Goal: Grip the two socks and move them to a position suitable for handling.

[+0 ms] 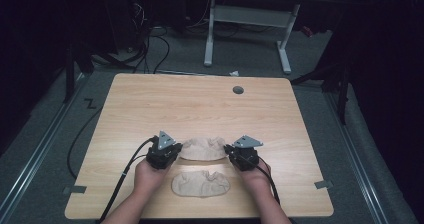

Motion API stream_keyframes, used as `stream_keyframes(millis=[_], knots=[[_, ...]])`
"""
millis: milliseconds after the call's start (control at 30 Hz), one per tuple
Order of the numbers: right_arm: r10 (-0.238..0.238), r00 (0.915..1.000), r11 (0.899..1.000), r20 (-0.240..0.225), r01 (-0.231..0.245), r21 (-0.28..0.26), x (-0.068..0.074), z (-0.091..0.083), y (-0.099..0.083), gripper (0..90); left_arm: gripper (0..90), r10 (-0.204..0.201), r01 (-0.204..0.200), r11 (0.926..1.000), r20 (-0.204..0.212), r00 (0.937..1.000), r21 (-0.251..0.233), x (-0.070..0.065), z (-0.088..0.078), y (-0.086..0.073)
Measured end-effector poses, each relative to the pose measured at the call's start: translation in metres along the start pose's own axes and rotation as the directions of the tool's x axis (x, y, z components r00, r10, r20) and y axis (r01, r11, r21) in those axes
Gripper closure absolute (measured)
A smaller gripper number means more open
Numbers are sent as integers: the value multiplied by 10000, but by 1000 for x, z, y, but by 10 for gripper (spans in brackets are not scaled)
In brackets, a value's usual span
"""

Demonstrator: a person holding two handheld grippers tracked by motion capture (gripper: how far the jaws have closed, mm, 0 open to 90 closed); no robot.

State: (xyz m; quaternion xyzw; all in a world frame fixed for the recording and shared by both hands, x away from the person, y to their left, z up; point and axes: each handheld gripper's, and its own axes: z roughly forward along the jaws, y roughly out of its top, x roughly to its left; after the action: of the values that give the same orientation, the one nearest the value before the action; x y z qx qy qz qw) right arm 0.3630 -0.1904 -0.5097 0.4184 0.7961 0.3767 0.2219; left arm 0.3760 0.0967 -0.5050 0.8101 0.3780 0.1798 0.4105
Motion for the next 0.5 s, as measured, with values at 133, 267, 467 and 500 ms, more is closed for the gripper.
stream_keyframes(millis=[133, 267, 467, 500], knots=[[-133, 9999, 9999, -64, 132, -18, 5, -9, -5, 861, 869, 350, -352, 9993, 145, 9993, 117, -7, -7, -3], [-347, 9994, 9991, -75, 345, -231, 10, -25, -10, 861, 870, 622, -624, 9980, 500, 9968, 18, -15, -20, -7], [-399, 9989, 9984, -252, 389, -403, 18, -37, -15, 862, 870, 904, -903, 9959, 780, 9928, -51, -22, -41, -14], [-466, 9986, 9983, -270, 456, -372, 20, -38, -16, 862, 870, 870, -868, 9962, 841, 9927, -55, -22, -43, -15]])
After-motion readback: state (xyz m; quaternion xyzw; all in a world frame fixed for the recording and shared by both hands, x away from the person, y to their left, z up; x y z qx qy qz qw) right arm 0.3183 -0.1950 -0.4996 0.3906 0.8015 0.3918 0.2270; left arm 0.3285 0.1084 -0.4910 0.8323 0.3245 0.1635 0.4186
